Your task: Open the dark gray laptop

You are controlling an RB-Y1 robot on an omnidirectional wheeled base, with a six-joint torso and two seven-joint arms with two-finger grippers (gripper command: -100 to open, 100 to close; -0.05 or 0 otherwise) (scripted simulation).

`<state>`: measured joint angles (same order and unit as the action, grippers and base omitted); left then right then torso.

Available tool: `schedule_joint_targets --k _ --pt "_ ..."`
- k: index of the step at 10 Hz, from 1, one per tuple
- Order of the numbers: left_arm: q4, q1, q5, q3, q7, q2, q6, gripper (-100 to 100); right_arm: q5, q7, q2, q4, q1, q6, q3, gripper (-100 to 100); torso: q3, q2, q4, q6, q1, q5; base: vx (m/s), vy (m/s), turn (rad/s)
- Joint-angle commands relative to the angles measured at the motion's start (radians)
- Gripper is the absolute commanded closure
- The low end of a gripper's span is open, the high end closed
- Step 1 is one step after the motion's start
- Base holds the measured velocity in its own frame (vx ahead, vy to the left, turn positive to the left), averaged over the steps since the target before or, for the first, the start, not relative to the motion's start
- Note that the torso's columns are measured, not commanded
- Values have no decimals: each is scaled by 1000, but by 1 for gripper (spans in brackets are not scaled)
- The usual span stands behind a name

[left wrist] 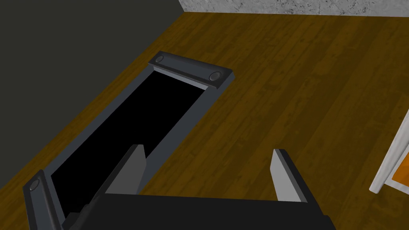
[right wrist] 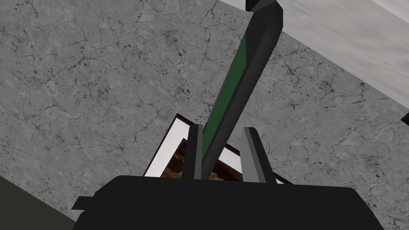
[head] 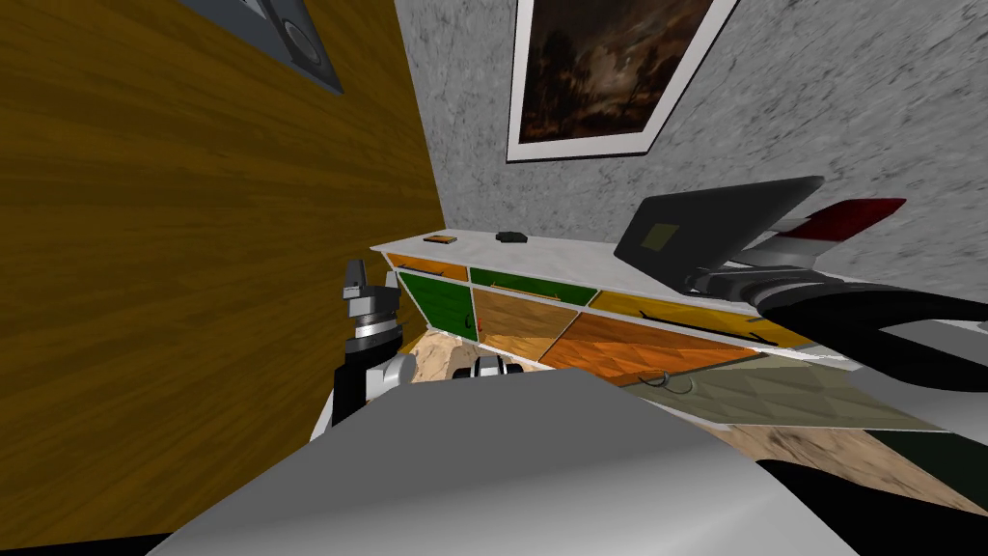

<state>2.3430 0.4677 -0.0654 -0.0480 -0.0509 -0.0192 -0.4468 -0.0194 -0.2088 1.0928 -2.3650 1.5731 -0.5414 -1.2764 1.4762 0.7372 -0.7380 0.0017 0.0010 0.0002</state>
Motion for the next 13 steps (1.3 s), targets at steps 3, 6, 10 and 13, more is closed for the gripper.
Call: schedule_joint_targets --k 3,6,10,13 --pt "0 0 0 0 0 0 0 0 136 86 38 31 31 -11 -61 100 0 1 0 -2 -1 1 -66 -50 116" --pt "0 0 0 0 0 0 0 0 167 103 48 37 37 -13 -73 100 -1 1 -1 0 0 0 -43 -42 48" --pt "0 0 0 0 0 0 0 0 283 195 54 33 23 8 -80 100 0 1 0 -1 -4 -2 -18 -51 -8" --pt "0 0 0 0 0 0 0 0 352 249 58 32 14 20 -84 100 -1 1 1 0 -6 -5 -17 -41 -9"
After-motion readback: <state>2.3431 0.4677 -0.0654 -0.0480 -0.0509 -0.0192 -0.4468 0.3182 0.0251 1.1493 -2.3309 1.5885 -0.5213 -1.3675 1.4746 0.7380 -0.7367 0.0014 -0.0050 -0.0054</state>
